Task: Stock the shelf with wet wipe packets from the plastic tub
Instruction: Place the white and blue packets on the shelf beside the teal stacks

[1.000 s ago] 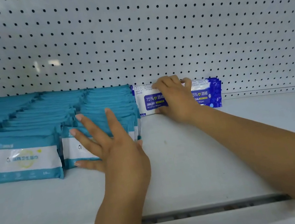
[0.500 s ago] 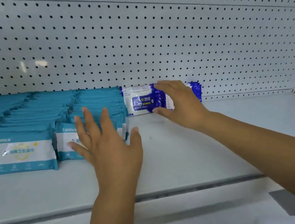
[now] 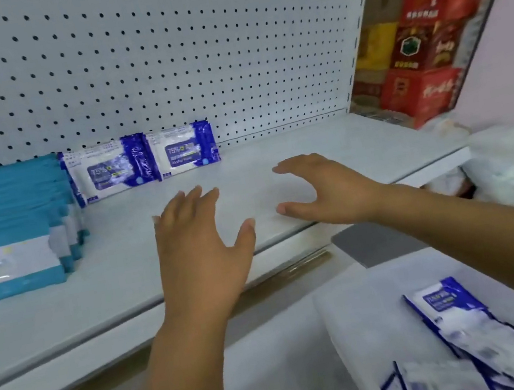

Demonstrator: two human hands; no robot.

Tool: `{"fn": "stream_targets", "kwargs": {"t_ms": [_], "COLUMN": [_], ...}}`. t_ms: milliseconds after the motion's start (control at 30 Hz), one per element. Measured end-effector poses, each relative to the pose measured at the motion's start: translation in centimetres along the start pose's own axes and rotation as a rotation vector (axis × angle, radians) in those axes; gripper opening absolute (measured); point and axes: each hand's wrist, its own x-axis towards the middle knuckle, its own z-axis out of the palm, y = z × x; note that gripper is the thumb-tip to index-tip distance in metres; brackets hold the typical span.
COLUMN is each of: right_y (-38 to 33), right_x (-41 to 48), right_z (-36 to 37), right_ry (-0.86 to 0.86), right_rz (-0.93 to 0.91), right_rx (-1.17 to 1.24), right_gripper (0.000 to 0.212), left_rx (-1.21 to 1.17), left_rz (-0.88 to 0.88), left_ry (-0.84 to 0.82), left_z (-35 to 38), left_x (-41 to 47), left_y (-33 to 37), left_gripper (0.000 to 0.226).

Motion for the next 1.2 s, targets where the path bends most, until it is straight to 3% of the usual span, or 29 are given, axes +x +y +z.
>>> {"fn": "stream_targets", "kwargs": {"t_ms": [200, 433, 567, 667, 867, 1200], "right_y": [4.2, 7.9, 10.4, 12.6, 16.6, 22.0], "right_x": [-6.5, -15.6, -21.5, -24.7, -28.6, -25.9], "right_z": [-2.3, -2.7, -0.9, 1.8, 6.1, 10.7], "right_ry": [0.014, 0.053, -0.121, -0.284, -0.356, -0.175], "right_rz": [0.141, 0.322, 0.490, 0.627, 0.905, 1.067], "right_rx": [-0.002, 0.002, 0.028, 0.089, 0.205, 0.260], "right_gripper": [0.067, 0.066, 0.062, 0.058, 0.056, 0.054], "left_rx": [-0.046, -0.135, -0.084, 0.044, 0.295, 0.374], "left_rz": [0.110, 0.408, 0.518, 0.506, 0.368, 0.236], "left_ry": [-0.187, -0.339, -0.525, -0.689, -0.919, -0.914], "left_z": [3.2, 9.1, 12.6, 14.9, 18.4, 21.5], "left_x": [-0.4, -3.2, -5.6, -6.9, -8.4, -8.0], "left_y": [3.8, 7.8, 8.6, 8.1, 5.3, 3.4], "left_gripper": [0.065, 0.063, 0.062, 0.069, 0.078, 0.091]}}
